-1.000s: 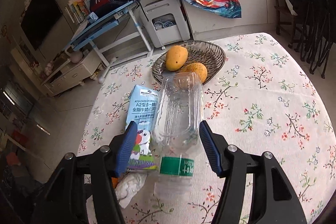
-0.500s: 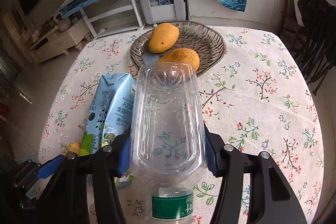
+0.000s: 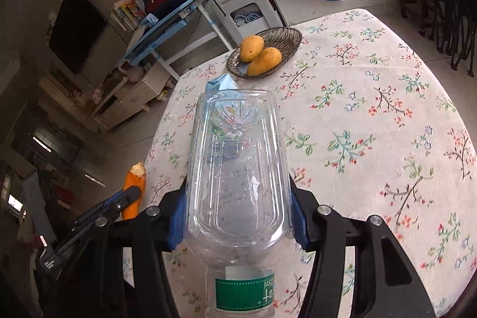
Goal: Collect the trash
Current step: 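Carry the bottle and peel over the yellow basin and open the right tool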
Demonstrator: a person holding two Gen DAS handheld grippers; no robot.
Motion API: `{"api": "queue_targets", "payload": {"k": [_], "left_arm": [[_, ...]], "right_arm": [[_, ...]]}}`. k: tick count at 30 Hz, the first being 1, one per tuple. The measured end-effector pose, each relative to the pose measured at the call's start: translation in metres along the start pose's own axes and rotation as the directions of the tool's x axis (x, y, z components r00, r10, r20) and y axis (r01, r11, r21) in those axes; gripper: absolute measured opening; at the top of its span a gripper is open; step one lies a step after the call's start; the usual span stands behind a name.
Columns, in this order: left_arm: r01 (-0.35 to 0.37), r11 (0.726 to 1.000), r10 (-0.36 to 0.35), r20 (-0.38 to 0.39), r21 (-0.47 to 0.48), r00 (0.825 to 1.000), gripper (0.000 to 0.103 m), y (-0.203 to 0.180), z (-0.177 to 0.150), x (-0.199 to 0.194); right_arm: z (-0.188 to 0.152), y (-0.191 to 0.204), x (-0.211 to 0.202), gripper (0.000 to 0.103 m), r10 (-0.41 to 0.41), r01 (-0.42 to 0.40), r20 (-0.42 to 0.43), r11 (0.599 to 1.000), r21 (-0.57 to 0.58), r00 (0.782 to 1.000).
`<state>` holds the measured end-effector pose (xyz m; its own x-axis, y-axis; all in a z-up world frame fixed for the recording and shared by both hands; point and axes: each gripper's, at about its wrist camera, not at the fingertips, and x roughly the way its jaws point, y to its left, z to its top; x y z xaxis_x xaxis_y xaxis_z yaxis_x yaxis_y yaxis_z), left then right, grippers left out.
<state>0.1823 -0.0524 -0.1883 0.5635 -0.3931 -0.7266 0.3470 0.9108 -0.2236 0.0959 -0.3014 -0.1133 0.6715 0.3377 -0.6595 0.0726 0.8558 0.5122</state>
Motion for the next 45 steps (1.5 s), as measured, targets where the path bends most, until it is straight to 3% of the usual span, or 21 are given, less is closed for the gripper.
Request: {"api": "queue_targets", "payload": {"k": [10,20,34,45], "left_arm": [[-0.043,0.999,0.043,0.074,0.01,0.996,0.02,-0.001,-0.027,-0.07],[-0.065,0.997,0.061,0.112,0.031,0.992,0.02,-0.006,-0.054,-0.117],[-0.064,0.995,0.053,0.153,0.071,0.987,0.02,-0.023,-0.064,-0.153],[-0.063,0.995,0.05,0.158,0.077,0.986,0.02,-0.027,-0.065,-0.156]], "right_arm": [[-0.102,0.083,-0.03,0.055,0.148,-0.165,-0.093,0.963,-0.213,0.985],[-0.173,0.097,-0.004,0.055,0.061,-0.13,-0.189,0.915,-0.381,0.98],[-0.182,0.091,0.009,0.056,-0.009,-0.069,-0.168,0.889,-0.453,0.986],[-0.182,0.092,0.0,0.056,0.004,-0.063,-0.131,0.892,-0.448,0.991]]}}
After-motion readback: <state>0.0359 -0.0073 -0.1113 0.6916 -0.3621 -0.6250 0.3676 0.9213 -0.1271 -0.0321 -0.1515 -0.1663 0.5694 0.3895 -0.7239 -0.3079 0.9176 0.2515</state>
